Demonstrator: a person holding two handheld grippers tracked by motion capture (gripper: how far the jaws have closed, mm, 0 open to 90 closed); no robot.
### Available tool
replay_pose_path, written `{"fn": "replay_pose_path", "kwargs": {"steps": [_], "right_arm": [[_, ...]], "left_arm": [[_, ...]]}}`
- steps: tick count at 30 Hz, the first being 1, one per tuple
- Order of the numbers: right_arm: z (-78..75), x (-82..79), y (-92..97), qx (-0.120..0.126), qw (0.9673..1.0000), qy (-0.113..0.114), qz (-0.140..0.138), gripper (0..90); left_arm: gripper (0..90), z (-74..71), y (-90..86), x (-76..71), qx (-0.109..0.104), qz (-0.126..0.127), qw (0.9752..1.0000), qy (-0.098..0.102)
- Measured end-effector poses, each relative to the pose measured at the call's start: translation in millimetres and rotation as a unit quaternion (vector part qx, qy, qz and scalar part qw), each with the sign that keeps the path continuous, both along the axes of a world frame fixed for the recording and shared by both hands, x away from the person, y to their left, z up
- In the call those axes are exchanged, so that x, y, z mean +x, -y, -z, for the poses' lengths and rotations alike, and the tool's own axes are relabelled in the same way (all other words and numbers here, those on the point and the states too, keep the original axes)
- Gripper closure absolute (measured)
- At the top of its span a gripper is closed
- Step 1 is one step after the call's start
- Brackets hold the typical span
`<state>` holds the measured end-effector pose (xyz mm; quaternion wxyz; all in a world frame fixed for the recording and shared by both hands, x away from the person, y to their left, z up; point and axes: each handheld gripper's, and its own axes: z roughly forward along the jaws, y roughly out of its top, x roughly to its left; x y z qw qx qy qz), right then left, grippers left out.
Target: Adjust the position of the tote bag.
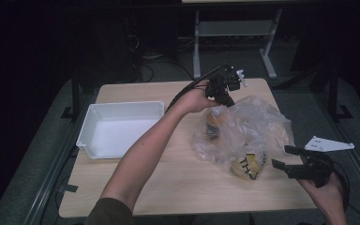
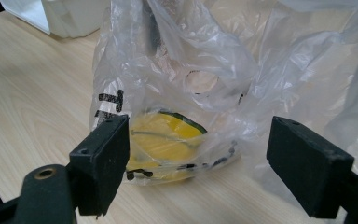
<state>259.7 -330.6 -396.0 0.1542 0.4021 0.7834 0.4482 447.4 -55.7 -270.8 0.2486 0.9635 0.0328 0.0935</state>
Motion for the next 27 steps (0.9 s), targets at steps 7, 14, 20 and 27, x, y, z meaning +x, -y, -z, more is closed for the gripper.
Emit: {"fn": "replay_pose_path", "kwargs": {"steps": [7,14,20,27], "right_arm": [[-10.0,-2.5,3.5,0.012,0.9997,0.021,0.003,24.5],[-20.0,-1.4,4.1,0.016,0.9995,0.029,0.002,26.6],[-25.9,1.7,1.3,0.013,0.9995,0.03,0.0,27.3],[-30.7,7.7,-4.7,0.006,0.9995,0.03,-0.006,27.6]], "left_arm": [[89.8,-5.7,-13.1,1.4,0.0,-0.012,0.9999,0.004],[89.8,-10.8,-29.5,2.8,0.001,-0.025,0.9997,0.005],[89.8,-12.0,-42.9,3.2,-0.002,-0.034,0.9994,0.004],[89.9,-12.1,-56.6,4.6,-0.001,-0.047,0.9989,0.003]]}}
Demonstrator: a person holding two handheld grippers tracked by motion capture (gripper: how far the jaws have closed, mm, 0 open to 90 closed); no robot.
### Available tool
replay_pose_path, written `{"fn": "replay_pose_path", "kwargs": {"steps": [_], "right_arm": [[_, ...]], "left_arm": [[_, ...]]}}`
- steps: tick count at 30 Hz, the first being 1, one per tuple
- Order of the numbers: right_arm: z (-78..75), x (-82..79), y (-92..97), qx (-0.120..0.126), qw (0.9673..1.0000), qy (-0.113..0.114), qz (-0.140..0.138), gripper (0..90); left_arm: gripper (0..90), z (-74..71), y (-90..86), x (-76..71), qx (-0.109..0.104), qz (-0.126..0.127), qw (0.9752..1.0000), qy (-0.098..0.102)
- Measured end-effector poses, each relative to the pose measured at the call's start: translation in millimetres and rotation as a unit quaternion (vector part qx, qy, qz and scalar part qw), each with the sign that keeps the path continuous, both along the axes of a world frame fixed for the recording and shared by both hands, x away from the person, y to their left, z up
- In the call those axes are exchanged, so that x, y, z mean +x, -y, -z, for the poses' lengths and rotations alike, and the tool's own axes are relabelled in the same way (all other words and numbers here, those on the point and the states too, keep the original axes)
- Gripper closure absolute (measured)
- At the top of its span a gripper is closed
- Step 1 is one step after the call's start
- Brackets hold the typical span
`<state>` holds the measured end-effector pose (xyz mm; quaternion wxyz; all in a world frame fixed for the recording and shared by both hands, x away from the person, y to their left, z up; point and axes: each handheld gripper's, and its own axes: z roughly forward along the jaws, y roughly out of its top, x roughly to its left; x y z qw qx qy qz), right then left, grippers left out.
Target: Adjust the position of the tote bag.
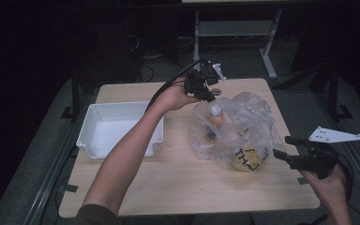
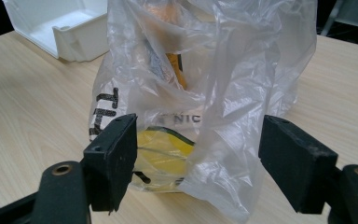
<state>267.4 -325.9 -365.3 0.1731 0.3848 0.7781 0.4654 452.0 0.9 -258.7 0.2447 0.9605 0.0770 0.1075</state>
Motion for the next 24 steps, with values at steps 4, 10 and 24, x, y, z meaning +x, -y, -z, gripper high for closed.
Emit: {"fn": "replay_pose_path", "kwargs": {"steps": [4,10,24], "right_arm": [[-2.7,3.8,-3.6,-0.004,1.0,-0.001,-0.003,27.4],[-8.8,5.8,-7.7,-0.009,0.9999,0.005,-0.008,27.9],[-21.9,13.9,-17.8,-0.019,0.9996,0.009,-0.018,28.1]], "left_arm": [[89.8,0.4,-6.5,-1.3,-0.003,-0.005,1.0,0.001],[89.8,5.0,-19.4,-0.8,-0.007,-0.015,0.9998,-0.008],[89.8,15.2,-33.9,1.5,-0.001,-0.025,0.9996,-0.013]]}}
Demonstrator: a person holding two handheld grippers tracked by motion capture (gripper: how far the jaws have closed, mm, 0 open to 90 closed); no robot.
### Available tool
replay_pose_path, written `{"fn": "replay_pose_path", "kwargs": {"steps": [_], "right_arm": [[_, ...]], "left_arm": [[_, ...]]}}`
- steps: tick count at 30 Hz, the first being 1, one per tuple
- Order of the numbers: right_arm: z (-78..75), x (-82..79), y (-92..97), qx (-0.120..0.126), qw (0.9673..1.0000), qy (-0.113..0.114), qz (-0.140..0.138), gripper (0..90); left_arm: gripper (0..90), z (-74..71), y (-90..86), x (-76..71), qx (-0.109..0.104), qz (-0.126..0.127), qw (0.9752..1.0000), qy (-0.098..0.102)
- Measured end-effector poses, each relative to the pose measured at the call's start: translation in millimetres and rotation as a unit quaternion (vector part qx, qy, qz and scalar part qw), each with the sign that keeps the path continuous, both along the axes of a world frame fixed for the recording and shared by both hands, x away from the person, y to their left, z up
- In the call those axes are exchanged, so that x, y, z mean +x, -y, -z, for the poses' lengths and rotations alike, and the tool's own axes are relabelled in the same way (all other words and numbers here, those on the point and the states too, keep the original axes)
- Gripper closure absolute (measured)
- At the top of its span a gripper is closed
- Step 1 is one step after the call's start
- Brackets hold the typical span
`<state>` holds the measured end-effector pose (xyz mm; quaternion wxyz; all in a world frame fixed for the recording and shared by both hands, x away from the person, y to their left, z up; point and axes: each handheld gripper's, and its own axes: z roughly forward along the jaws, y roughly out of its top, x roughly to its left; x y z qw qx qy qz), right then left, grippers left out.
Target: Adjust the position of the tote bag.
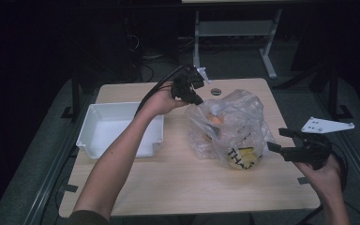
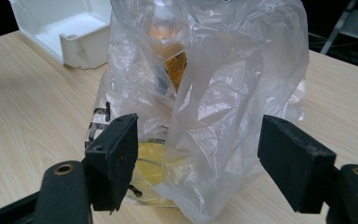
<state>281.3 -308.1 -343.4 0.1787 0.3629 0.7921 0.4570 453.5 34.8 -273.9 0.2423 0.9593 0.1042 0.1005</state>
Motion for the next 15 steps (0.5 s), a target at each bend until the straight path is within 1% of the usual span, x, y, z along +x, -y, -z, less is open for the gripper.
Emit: {"fn": "replay_pose_path", "kwargs": {"steps": [6,10,14,15], "right_arm": [[-3.7,1.7,-3.3,-0.003,1.0,0.001,-0.003,28.3],[-5.7,3.1,-4.0,-0.003,1.0,0.002,-0.005,28.4],[-8.6,4.8,-6.0,-0.006,0.9999,0.003,-0.009,28.4],[-9.5,5.3,-6.9,-0.009,0.9999,0.004,-0.009,28.4]], "left_arm": [[89.8,3.4,-3.9,-3.0,0.007,0.001,1.0,0.0],[89.8,6.8,-8.1,-4.8,0.005,0.002,1.0,-0.002],[89.8,11.8,-11.3,-7.1,0.009,0.002,1.0,0.0],[89.8,12.8,-11.8,-7.6,0.013,0.003,0.9999,0.0]]}}
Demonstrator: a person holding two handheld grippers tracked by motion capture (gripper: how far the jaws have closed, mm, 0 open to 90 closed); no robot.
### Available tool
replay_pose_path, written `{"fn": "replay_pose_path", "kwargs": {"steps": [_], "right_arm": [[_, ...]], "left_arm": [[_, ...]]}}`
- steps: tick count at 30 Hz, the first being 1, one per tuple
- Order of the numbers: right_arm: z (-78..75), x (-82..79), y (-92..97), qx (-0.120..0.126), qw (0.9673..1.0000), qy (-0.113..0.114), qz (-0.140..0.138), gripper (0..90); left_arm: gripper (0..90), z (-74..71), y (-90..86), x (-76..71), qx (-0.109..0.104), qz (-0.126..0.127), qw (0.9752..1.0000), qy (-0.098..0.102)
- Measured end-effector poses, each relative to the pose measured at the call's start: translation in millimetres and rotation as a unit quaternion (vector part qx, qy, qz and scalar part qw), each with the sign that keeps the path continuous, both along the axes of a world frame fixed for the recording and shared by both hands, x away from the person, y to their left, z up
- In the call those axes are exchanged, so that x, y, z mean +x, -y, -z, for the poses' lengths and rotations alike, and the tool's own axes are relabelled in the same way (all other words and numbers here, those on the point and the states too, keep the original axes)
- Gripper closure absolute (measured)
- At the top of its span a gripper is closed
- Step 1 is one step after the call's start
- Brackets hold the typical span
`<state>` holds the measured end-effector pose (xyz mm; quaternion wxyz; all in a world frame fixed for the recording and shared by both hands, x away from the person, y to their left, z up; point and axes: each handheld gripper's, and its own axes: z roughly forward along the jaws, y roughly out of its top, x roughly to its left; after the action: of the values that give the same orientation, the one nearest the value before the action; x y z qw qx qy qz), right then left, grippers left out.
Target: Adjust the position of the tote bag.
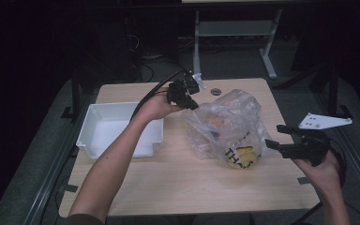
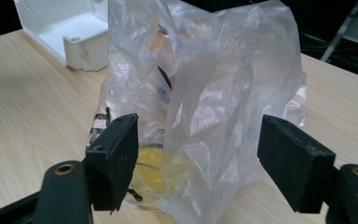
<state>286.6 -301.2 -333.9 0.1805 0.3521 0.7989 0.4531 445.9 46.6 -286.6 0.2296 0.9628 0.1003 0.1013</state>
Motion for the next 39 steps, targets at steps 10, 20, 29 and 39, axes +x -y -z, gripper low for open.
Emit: {"fn": "replay_pose_path", "kwargs": {"steps": [10,20,29,39], "right_arm": [[-5.5,6.9,-6.0,-0.012,0.9999,-0.001,-0.005,28.4],[-6.3,18.8,-15.1,-0.023,0.9996,-0.01,-0.014,28.5],[-9.4,22.3,-20.0,-0.03,0.9993,-0.009,-0.02,28.6],[-12.2,24.6,-26.7,-0.036,0.9989,-0.009,-0.027,28.7]], "left_arm": [[89.8,12.7,-6.1,-6.1,0.012,-0.003,0.9999,-0.003],[89.8,25.7,-13.6,-6.6,0.025,-0.005,0.9996,-0.009],[89.8,35.0,-18.7,-9.6,0.038,-0.002,0.9992,-0.01],[89.8,45.9,-20.9,-11.0,0.049,0.0,0.9987,-0.015]]}}
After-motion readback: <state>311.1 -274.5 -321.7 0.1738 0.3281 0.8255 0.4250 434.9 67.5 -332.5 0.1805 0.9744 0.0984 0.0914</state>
